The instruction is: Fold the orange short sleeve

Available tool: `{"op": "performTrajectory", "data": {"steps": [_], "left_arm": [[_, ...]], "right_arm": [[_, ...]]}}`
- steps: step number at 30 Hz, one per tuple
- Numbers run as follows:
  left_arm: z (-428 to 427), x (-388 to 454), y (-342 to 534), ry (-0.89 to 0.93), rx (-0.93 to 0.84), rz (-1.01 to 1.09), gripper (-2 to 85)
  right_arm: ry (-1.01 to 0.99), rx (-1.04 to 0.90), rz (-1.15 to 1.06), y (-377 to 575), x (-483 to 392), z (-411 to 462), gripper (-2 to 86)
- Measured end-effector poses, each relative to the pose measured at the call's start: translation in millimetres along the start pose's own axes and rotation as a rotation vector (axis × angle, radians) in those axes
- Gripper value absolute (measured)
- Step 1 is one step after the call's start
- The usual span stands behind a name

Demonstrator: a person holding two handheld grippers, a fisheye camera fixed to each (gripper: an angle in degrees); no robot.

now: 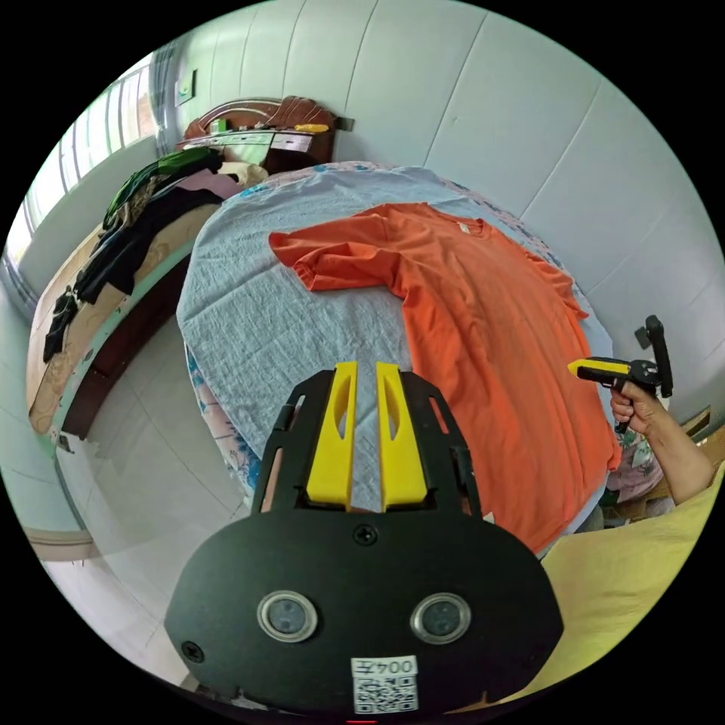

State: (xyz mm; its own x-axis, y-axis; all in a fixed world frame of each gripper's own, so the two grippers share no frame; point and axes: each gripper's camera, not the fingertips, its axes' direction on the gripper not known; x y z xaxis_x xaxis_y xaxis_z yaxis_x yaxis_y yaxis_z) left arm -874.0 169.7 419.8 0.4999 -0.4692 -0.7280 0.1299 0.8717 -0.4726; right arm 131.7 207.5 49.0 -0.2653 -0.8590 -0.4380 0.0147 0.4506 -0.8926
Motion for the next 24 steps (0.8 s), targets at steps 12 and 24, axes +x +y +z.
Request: {"op": "performTrajectory", "data": {"steps": [12,24], "left_arm": [[-32.5,-72.8,-52.7,0.010,-0.019,0.154,2.6],[15.1,-81.7,-125.0,-0.079,-0.103,0.454,7.6]], "right_arm": [[-0.202,0.244,-0.008,-40.7,-165.3,-4.6,6.3],[-0.160,0.131,-0.111,-196.5,-240.4,78.7,8.4]]}}
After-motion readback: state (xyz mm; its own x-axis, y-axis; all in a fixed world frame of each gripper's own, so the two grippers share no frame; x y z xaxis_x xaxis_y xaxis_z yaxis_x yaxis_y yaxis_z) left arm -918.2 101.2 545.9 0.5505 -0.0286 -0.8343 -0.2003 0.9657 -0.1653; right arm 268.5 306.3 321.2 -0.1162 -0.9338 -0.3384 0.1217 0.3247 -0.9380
